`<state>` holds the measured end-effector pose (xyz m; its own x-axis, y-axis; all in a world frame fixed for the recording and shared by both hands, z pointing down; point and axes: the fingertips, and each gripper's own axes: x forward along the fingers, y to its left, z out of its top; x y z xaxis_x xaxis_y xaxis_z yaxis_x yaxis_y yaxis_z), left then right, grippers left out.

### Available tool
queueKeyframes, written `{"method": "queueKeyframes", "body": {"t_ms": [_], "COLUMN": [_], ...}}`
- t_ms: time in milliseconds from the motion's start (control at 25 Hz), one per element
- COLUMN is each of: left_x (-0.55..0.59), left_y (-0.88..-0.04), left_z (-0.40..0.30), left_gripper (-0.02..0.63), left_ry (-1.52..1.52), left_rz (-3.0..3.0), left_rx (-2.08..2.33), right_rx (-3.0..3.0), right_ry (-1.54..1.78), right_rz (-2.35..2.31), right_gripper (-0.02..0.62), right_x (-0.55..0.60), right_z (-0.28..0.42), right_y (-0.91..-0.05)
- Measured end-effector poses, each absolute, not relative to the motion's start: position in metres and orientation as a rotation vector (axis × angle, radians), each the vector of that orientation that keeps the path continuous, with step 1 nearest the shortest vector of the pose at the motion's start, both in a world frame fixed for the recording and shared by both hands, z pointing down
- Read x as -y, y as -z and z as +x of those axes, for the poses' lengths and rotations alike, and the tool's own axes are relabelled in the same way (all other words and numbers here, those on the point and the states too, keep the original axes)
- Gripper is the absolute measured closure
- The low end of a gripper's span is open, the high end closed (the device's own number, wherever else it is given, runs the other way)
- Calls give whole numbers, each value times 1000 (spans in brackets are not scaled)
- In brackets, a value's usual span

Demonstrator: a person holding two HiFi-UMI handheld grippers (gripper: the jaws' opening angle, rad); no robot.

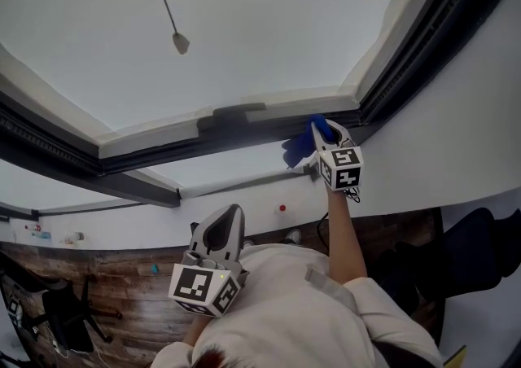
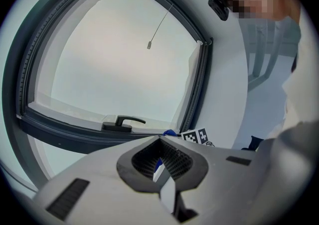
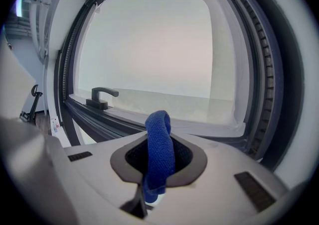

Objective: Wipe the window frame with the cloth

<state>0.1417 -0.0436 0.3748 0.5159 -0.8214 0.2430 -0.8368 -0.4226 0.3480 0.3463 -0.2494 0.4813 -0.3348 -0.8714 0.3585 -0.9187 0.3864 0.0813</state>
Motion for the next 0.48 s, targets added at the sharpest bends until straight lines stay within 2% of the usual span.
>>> {"method": "queueKeyframes", "body": {"t_ms": [480], "left_x": [42], "left_y": [-379], "left_z": [145], "left_gripper": [601], "left_ry": [-50], "left_rz": [2314], "left_rx": [1365], "right_rx": [2252], "right_ry": [-187], "right_rz": [1627], "right_gripper": [545], "right_x": [253], "right_z": [375], "right_y": [-481]}}
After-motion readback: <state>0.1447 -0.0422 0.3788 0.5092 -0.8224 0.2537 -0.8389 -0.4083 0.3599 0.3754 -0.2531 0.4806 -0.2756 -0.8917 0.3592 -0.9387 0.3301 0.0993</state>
